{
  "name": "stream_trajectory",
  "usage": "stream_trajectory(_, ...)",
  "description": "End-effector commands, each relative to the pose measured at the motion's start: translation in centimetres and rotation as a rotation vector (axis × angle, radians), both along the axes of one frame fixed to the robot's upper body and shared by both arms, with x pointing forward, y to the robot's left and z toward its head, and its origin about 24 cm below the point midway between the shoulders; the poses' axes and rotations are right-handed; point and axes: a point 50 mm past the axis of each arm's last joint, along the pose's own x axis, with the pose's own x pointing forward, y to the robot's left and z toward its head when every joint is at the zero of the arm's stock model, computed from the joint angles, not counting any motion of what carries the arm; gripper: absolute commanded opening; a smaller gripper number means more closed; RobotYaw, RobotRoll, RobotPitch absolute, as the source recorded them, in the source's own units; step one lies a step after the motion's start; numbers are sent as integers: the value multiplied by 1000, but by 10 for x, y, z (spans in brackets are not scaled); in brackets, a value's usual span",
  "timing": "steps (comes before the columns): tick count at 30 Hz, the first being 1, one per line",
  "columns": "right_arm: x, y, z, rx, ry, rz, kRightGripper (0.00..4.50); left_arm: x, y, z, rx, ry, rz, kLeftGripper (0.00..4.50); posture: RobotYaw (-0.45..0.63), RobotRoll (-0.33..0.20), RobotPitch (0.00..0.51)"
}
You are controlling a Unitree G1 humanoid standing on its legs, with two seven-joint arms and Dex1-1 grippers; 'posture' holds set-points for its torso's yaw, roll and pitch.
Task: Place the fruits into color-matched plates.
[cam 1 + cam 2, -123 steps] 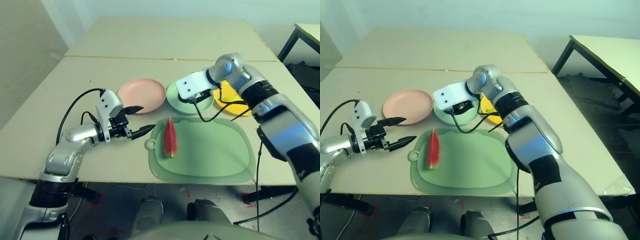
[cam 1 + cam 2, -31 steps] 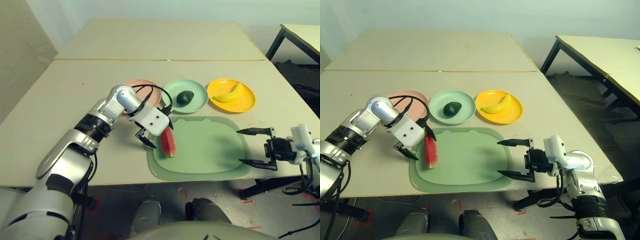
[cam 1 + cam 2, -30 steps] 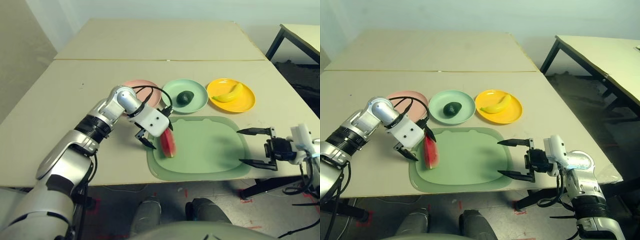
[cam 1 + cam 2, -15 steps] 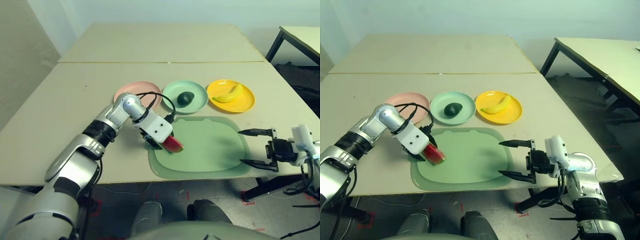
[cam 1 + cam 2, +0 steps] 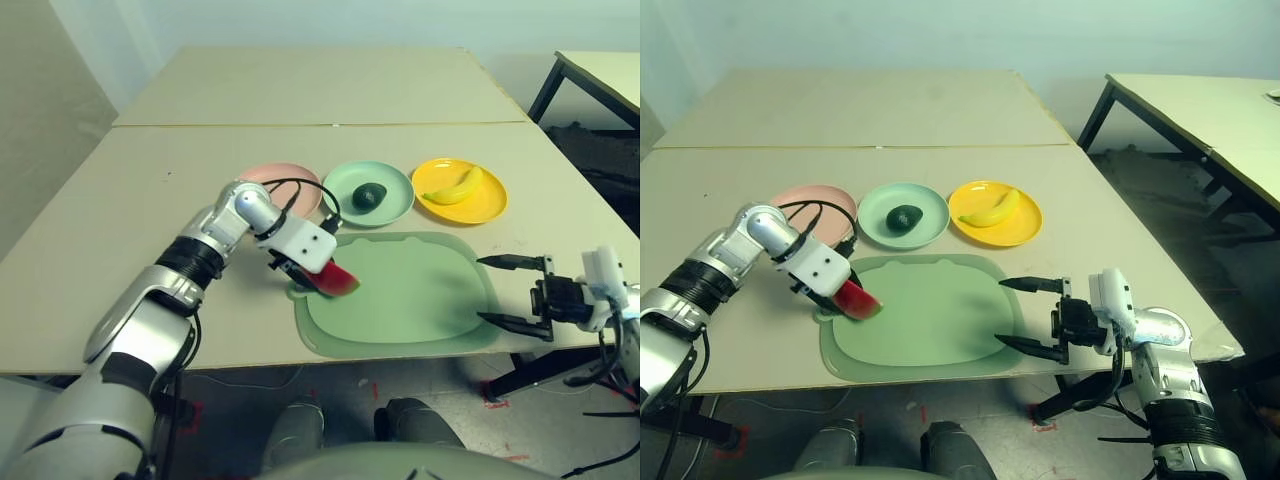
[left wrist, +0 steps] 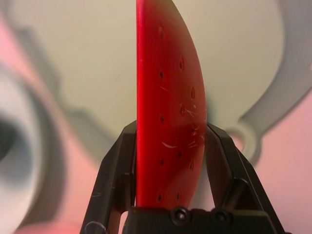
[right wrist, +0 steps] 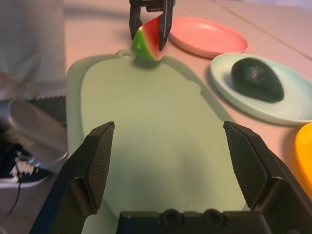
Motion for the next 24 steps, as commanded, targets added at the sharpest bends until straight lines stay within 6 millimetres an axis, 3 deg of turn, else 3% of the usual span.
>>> stream_trajectory(1, 1, 8, 4, 76, 8, -51, 4500, 10, 23, 8, 7, -56, 115, 2068, 3, 0, 39)
stream_trajectory(10, -1, 30, 1, 135, 36, -80, 4500, 33, 78, 13, 74, -284, 478, 2068, 13, 0, 40)
stream_trajectory(13, -1, 34, 1, 119, 22, -46, 4500, 41, 78, 10, 53, -363, 544, 2068, 10, 0, 38)
stream_trajectory(24, 1, 33, 2, 84, 11, -30, 4500, 47, 69, -13, 51, -388, 613, 2068, 1, 0, 34)
